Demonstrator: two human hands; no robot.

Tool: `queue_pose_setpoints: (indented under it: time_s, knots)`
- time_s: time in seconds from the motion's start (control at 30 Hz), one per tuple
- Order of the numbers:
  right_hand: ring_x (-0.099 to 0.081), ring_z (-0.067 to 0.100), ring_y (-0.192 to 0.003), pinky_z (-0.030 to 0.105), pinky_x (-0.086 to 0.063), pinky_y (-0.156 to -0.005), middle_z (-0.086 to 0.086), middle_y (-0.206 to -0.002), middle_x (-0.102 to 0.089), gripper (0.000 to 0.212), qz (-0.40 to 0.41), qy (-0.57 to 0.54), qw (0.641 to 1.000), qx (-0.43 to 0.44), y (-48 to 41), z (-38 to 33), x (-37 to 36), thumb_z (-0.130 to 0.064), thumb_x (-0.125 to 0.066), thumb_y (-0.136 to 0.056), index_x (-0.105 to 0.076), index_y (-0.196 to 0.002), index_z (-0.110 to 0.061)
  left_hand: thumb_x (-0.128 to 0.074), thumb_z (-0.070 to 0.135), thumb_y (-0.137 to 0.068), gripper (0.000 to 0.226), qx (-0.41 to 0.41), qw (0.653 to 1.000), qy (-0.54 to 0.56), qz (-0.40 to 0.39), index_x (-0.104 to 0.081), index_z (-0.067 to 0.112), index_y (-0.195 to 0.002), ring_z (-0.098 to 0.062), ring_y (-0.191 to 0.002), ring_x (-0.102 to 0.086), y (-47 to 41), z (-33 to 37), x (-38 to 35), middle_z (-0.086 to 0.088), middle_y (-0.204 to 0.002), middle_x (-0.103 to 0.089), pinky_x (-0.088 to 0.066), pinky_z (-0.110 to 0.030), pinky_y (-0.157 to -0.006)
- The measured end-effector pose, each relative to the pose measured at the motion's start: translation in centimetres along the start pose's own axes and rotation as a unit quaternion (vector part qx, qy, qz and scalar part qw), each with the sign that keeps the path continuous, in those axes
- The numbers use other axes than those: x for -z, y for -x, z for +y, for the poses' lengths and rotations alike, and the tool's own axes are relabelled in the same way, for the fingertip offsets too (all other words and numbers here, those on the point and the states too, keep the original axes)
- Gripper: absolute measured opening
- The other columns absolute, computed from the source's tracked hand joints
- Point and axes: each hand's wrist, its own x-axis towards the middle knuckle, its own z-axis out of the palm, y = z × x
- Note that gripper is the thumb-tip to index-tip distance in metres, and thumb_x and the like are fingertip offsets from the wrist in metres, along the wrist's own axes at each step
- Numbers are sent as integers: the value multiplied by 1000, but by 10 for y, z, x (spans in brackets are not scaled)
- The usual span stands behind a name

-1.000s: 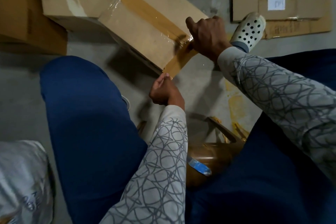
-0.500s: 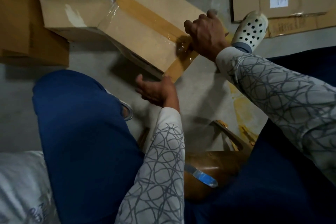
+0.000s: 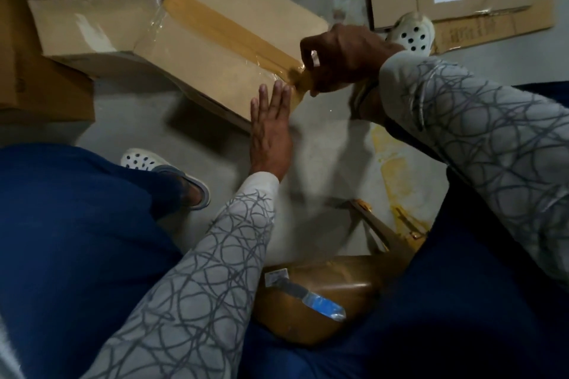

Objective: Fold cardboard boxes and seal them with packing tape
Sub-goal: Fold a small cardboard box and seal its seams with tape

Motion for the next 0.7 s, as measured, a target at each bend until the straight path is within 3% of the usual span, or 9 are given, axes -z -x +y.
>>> queue_pose_setpoints:
  time_s: [0.17, 0.23, 0.33, 0.47, 0.7]
  knots:
    - [-60, 18, -81, 32, -47, -75, -4, -87, -63, 29, -4, -46, 999, 22, -3, 4, 6, -23, -80, -85, -66, -110, -17, -45, -14, -87, 88, -12, 999, -5, 34, -10, 15, -162, -34, -156, 1, 8, -8, -11, -8, -170, -5, -1, -46, -127]
    - [-62, 21, -82, 35, -51, -79, -5, -86, -62, 22, 8, -8, 1000, 27, -3, 1, 9, -24, -77, -87, -69, -107, -21, -45, -15, -86, 88, -9, 999, 12, 34, -12, 15, -162, -33, -156, 0, 7, -7, -12, -7, -170, -7, 0, -45, -127]
    - [-62, 31, -88, 40, -41, -81, 6, -94, -67, 15, 84, 105, 989, 59, -5, 4, 6, -27, -73, -87, -70, -102, -23, -44, -15, -85, 87, -11, 999, 17, 31, -15, 14, -162, -33, -156, -2, 7, -9, -12, -7, -169, -10, -1, -45, -128]
    - [-63, 34, -87, 38, -31, -77, 12, -97, -68, 30, 103, 144, 983, 45, -7, 10, 9, -37, -76, -84, -62, -103, -18, -42, -13, -85, 85, -10, 999, 26, 23, -17, 14, -162, -33, -157, -3, 8, -8, -11, -7, -169, -12, -3, -47, -128]
    - [-60, 31, -71, 44, -36, -87, 9, -85, -67, 34, 65, 114, 991, 39, -13, 18, 9, -39, -72, -88, -57, -107, -16, -47, -12, -84, 86, -6, 999, 14, 41, -18, 12, -161, -33, -156, -5, 9, -7, -12, -8, -169, -14, -4, -47, -128]
